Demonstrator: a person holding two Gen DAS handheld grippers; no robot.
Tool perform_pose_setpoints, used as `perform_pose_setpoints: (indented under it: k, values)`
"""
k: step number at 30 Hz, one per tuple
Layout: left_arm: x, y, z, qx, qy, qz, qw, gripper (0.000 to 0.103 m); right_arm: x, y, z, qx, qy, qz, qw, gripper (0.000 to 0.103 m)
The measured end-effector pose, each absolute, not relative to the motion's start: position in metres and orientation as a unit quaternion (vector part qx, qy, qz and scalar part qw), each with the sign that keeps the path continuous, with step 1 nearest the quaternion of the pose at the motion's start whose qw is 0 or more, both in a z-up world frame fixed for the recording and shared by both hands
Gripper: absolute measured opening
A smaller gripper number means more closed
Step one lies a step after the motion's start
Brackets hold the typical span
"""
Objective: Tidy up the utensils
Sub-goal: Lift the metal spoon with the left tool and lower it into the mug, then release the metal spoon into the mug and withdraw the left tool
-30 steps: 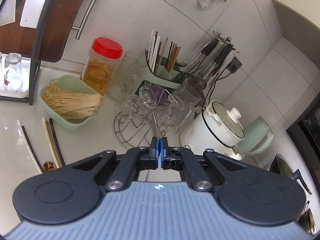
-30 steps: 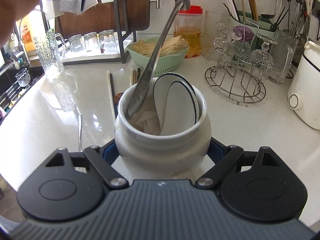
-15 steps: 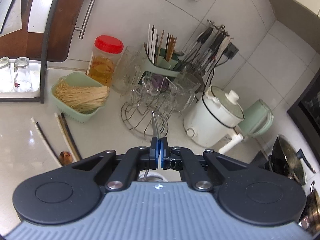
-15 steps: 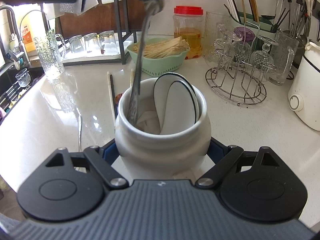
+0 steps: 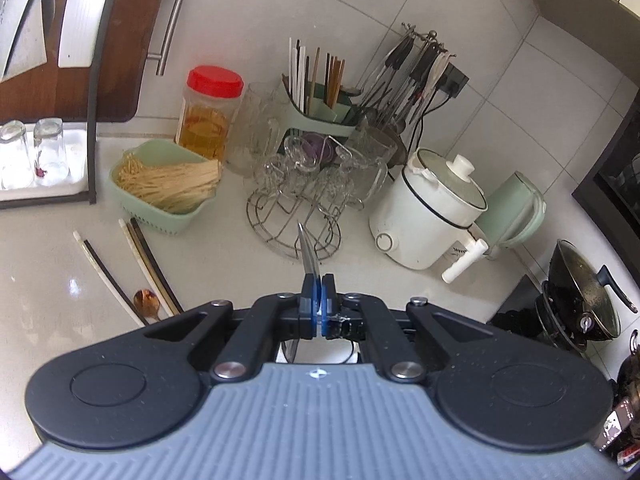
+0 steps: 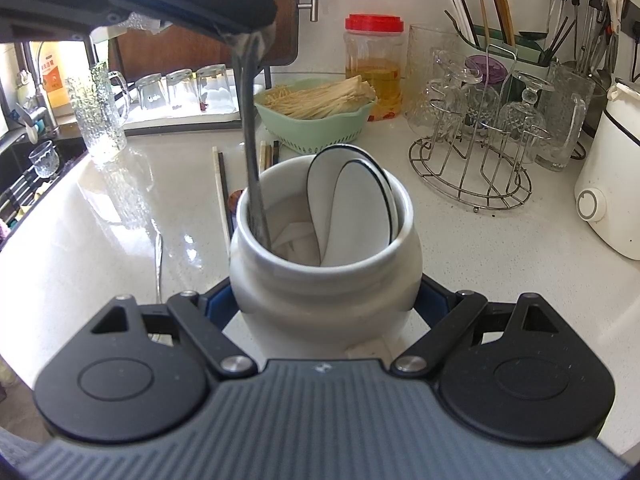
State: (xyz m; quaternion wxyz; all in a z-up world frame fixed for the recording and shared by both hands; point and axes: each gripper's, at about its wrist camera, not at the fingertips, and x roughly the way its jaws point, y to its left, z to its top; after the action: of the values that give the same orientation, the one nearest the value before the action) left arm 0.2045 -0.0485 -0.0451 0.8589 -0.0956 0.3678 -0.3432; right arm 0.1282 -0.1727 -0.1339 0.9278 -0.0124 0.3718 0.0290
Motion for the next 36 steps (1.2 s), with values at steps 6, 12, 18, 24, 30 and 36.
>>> perform_pose_setpoints:
  k: [6,12,18,24,30,36]
  values:
    - [0.205,-0.056,-0.043,-0.093,0.345,-0.347,0.867,0.002,0.128,-0.173,-0.134,-0.012,0.372,0.029,0.928,0.091]
    - [0.201,-0.063,-0.046,-0.082,0.327,-0.358,0.871,0.002,0.129,-0.173,-0.134,-0.011,0.372,0.031,0.928,0.091]
    - [0.191,-0.067,-0.056,-0.049,0.295,-0.371,0.879,0.002,0.129,-0.174,-0.135,-0.009,0.370,0.033,0.928,0.091]
    - [0.187,-0.067,-0.073,-0.027,0.288,-0.374,0.881,0.002,0.129,-0.175,-0.135,-0.008,0.370,0.036,0.928,0.091]
    - [0.191,-0.067,-0.083,-0.020,0.305,-0.371,0.877,0.002,0.129,-0.175,-0.135,-0.008,0.371,0.036,0.928,0.091]
    - [0.197,-0.070,-0.089,-0.016,0.327,-0.360,0.873,0.002,0.129,-0.175,-0.135,-0.007,0.371,0.036,0.928,0.091]
